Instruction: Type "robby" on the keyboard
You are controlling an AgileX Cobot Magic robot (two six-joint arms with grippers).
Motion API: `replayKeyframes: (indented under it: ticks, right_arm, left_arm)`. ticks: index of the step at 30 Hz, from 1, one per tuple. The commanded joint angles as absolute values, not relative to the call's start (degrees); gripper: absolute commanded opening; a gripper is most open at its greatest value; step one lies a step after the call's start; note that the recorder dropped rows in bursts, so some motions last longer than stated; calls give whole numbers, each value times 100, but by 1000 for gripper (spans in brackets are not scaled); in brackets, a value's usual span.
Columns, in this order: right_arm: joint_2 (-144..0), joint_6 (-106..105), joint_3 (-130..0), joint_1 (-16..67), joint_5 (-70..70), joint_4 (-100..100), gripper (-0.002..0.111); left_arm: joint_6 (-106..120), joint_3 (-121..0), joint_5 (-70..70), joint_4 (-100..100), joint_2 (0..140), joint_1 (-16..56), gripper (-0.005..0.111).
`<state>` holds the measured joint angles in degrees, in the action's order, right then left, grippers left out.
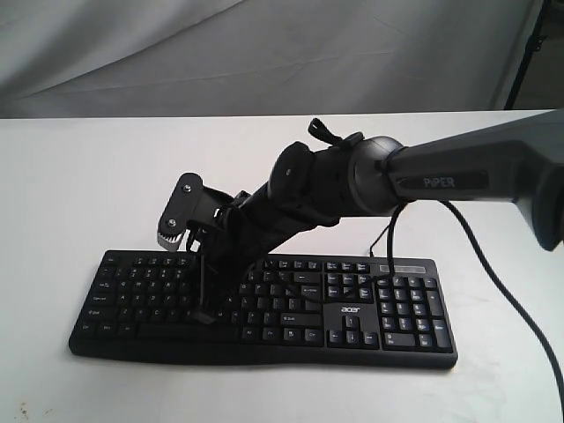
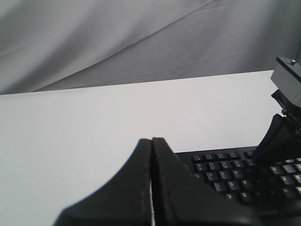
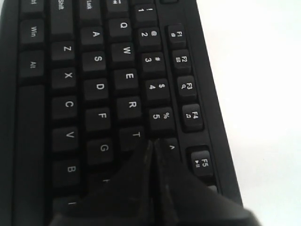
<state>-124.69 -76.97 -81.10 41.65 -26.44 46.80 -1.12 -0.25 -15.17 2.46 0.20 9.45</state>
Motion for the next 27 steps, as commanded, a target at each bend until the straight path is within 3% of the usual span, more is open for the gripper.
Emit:
replayKeyframes:
  ticks: [1, 27]
  right_arm:
    - [-12432, -7747, -8145, 4182, -2622, 4734, 0]
    - [-12444, -7493, -8145, 4266, -2477, 4402, 0]
  left_arm:
    - [-128, 0, -1486, 274, 0, 982, 0]
    - [-128, 0, -1486, 274, 0, 982, 0]
